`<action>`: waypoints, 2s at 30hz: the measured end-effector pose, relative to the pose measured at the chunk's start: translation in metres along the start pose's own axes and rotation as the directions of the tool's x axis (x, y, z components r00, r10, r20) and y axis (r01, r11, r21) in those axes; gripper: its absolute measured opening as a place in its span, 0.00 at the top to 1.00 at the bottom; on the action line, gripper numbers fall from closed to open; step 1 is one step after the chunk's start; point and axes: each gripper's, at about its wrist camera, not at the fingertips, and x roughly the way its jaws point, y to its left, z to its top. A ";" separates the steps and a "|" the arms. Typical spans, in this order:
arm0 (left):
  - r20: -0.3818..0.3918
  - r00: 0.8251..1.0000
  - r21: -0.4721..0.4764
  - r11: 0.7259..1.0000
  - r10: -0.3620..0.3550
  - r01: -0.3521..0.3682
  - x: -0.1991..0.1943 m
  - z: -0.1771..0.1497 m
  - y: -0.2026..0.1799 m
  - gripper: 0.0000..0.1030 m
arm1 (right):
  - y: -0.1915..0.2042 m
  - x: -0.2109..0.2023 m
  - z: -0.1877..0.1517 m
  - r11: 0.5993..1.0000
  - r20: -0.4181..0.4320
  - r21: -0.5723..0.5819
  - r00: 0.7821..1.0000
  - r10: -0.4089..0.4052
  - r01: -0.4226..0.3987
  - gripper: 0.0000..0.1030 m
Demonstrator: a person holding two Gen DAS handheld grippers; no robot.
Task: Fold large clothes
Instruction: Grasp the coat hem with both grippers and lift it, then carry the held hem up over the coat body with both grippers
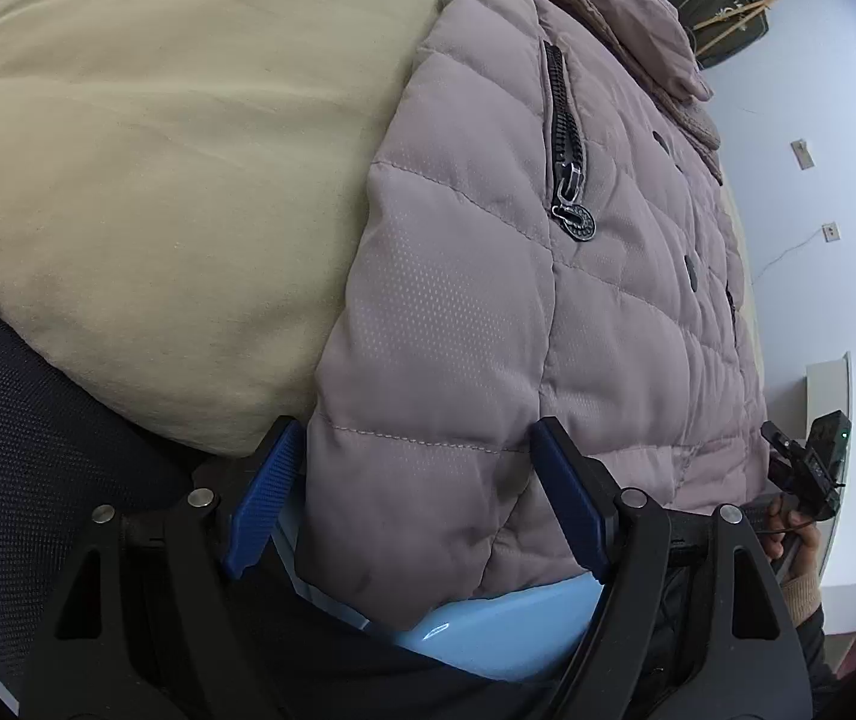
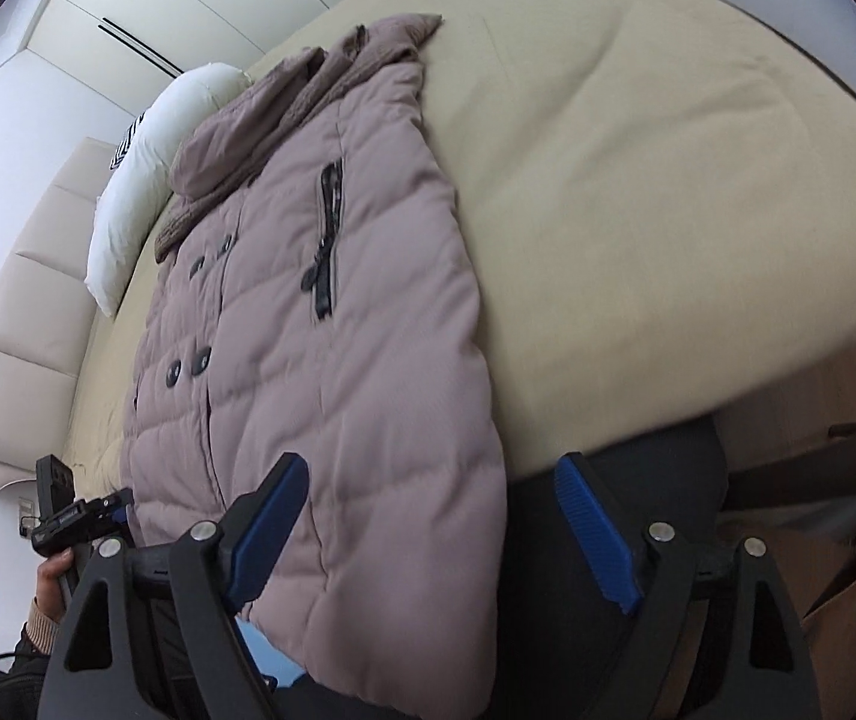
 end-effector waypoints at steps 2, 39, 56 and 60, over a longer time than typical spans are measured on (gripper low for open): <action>-0.011 1.000 0.007 1.000 -0.007 0.008 0.001 0.000 -0.002 0.27 | 0.000 0.000 -0.002 1.000 -0.011 0.002 1.000 0.026 -0.026 0.19; 0.129 0.929 -0.038 0.935 -0.346 0.353 -0.126 0.039 -0.059 0.97 | 0.067 -0.071 0.027 0.947 0.146 -0.078 0.936 0.319 -0.311 0.92; 0.462 0.819 0.012 0.926 -0.339 0.377 -0.143 0.368 -0.126 0.97 | 0.131 0.010 0.337 0.981 0.407 -0.076 0.892 0.196 -0.181 0.92; 0.448 0.851 -0.057 0.941 -0.275 0.334 -0.095 0.430 -0.114 0.96 | 0.117 0.074 0.386 0.994 0.379 -0.013 0.919 0.108 -0.112 0.92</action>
